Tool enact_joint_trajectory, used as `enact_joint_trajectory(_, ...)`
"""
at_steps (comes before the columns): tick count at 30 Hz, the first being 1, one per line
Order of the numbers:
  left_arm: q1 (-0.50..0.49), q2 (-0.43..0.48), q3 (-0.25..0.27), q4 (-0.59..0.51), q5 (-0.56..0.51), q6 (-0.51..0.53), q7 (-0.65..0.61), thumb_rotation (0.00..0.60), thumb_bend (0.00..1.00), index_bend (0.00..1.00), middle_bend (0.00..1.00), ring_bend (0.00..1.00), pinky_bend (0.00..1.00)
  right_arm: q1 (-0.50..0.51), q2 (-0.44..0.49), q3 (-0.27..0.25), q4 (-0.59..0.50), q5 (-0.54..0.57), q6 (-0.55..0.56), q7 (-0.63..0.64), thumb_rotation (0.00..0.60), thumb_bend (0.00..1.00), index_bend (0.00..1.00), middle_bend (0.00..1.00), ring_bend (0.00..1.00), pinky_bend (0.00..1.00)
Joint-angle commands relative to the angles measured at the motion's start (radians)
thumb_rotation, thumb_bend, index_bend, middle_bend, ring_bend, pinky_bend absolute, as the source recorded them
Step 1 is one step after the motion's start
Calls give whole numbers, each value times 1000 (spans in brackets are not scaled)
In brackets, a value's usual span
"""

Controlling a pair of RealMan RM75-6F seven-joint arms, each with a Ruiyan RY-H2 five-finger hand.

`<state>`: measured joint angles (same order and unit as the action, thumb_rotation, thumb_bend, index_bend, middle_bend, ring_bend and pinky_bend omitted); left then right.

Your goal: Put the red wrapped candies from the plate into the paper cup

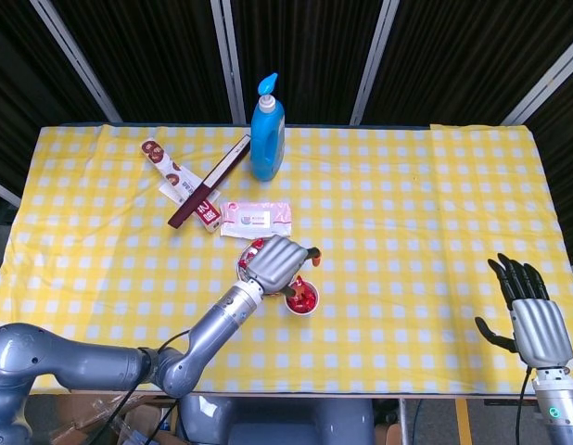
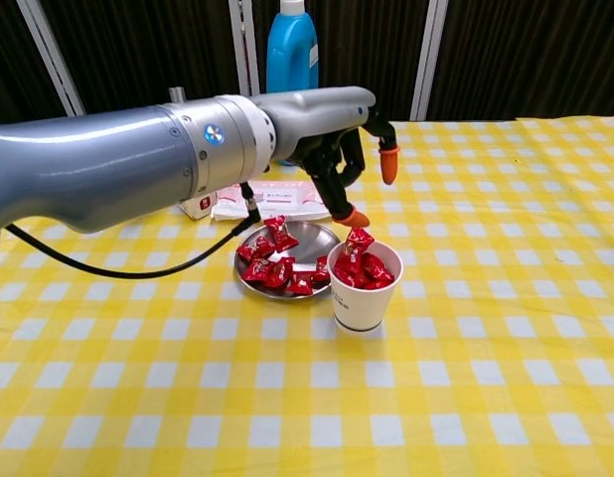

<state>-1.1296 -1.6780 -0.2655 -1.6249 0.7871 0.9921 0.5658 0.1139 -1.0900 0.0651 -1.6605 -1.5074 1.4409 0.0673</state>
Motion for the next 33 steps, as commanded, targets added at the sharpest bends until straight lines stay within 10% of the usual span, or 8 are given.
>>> enact_joint_trajectory(1,19,27,4,4,-29,50,39,600,240,378,794,885,942,0,0,0,0,0,0,-1,600,356,0,0,0,0)
enact_joint_trajectory(16,-8,5,79,116,-308,33,288,600,211,365,819,890,943,2,0,2,-2,8,-7,-1,600,356,0,0,0,0)
enact_joint_trajectory(33,-56,-116,98,248,-360,-13,354,600,220,408,831,891,943,3,7,1,-8,8,-11,14,600,357,0,0,0,0)
